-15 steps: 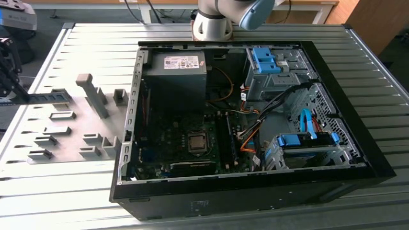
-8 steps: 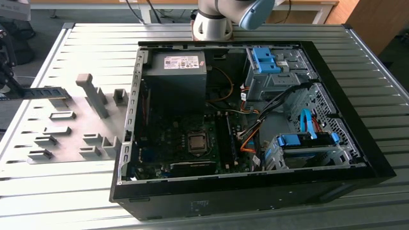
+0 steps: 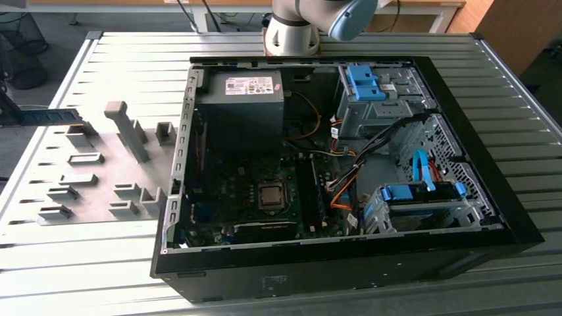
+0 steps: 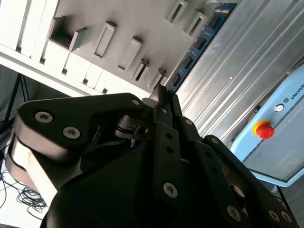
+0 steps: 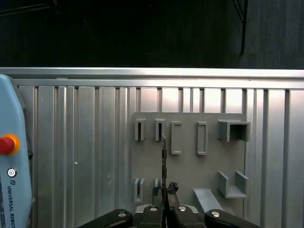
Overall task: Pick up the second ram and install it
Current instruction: 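Pick up the second ram and move it above second insertion slot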
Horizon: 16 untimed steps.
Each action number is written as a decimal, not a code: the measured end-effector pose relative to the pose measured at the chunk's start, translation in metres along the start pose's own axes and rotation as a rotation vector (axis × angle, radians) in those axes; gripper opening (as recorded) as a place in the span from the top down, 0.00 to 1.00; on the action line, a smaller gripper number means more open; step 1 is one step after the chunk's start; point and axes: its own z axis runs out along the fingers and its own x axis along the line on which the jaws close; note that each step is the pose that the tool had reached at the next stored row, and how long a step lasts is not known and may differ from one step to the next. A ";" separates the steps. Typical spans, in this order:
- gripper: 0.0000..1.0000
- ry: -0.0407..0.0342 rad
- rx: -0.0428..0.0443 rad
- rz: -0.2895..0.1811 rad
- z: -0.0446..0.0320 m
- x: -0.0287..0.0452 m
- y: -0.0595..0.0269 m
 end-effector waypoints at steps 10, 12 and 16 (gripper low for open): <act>0.86 0.0000 0.0000 0.000 -0.0245 0.0000 -0.0006; 0.86 0.0000 0.0000 0.000 -0.0277 0.0001 -0.0007; 0.86 -0.0002 0.0002 0.000 -0.0289 0.0001 -0.0007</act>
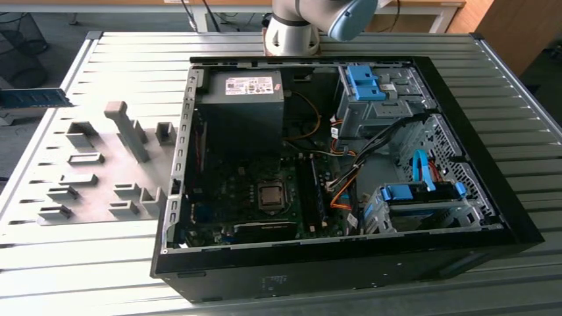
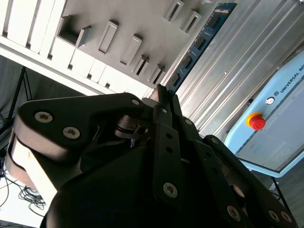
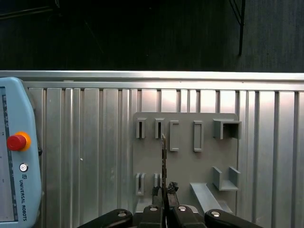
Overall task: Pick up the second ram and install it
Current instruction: 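Pick up the second ram and move it above second insertion slot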
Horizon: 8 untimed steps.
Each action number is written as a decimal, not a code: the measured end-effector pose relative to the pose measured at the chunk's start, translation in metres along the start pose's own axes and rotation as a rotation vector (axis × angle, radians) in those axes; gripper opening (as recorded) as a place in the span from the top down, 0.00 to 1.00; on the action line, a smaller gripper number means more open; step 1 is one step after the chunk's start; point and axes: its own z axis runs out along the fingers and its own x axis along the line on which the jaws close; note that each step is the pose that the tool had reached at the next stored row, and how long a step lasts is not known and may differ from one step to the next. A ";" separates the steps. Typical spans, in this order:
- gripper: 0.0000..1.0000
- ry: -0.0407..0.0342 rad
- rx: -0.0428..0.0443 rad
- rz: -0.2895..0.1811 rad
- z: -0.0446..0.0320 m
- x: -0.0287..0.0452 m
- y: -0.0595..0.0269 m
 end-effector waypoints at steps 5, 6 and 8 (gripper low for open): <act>0.86 0.0002 -0.0004 0.000 -0.0003 -0.0001 -0.0004; 0.86 0.0003 -0.0005 0.000 -0.0004 -0.0001 -0.0009; 0.86 0.0001 -0.0002 0.000 -0.0002 0.0000 -0.0019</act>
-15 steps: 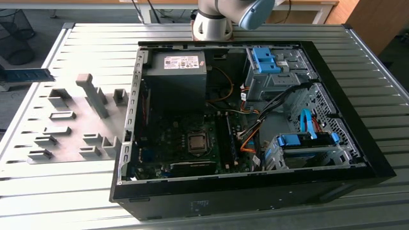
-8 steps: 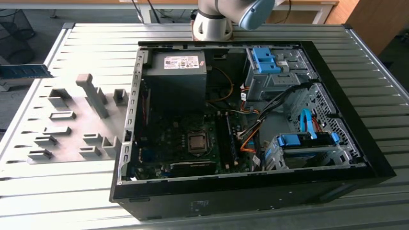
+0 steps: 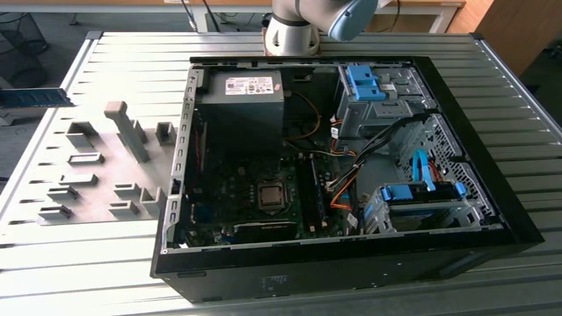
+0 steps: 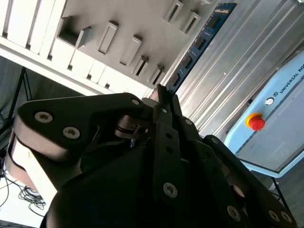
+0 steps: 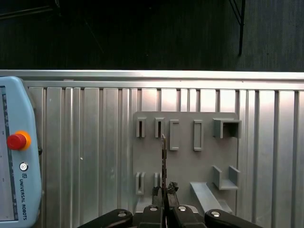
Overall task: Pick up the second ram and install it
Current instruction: 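Pick up the second ram and move it above second insertion slot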
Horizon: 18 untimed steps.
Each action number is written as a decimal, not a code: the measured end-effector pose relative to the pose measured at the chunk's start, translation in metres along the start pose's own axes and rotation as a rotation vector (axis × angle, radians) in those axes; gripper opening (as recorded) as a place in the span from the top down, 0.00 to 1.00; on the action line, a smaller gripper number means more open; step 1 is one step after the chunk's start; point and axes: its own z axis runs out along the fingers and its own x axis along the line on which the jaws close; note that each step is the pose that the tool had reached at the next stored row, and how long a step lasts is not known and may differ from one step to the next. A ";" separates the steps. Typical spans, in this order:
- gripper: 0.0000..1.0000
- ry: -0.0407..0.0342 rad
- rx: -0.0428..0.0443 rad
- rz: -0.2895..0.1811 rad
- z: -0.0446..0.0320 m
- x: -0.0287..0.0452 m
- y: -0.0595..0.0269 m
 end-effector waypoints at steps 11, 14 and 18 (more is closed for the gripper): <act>0.86 0.0000 0.0000 0.000 0.0001 0.0000 -0.0043; 0.86 0.0000 0.0000 0.000 0.0002 0.0000 -0.0052; 0.86 0.0000 0.0000 0.000 0.0002 0.0001 -0.0069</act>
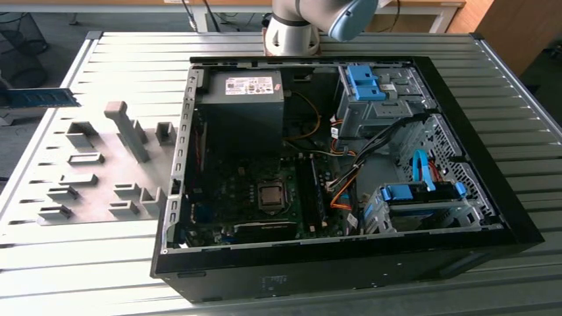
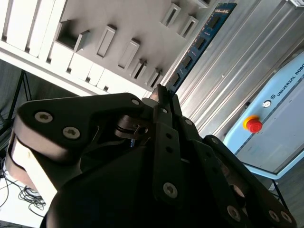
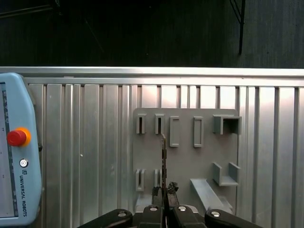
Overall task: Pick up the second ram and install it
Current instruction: 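Pick up the second ram and move it above second insertion slot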
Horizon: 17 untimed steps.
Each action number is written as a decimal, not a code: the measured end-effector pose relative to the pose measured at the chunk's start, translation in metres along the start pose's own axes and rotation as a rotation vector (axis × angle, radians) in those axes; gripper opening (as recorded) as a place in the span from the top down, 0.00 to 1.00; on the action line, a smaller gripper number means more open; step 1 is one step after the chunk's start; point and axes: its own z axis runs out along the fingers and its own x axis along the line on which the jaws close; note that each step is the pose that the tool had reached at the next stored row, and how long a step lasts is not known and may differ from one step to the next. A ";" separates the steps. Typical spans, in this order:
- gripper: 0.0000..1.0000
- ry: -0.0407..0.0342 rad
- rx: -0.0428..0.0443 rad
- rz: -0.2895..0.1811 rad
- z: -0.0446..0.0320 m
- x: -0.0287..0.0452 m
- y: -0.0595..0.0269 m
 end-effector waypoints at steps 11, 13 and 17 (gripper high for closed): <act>0.86 0.0000 0.0000 0.000 0.0001 0.0000 -0.0035; 0.86 0.0000 0.0001 0.000 0.0001 0.0000 -0.0044; 0.86 0.0000 0.0000 0.000 0.0002 0.0000 -0.0065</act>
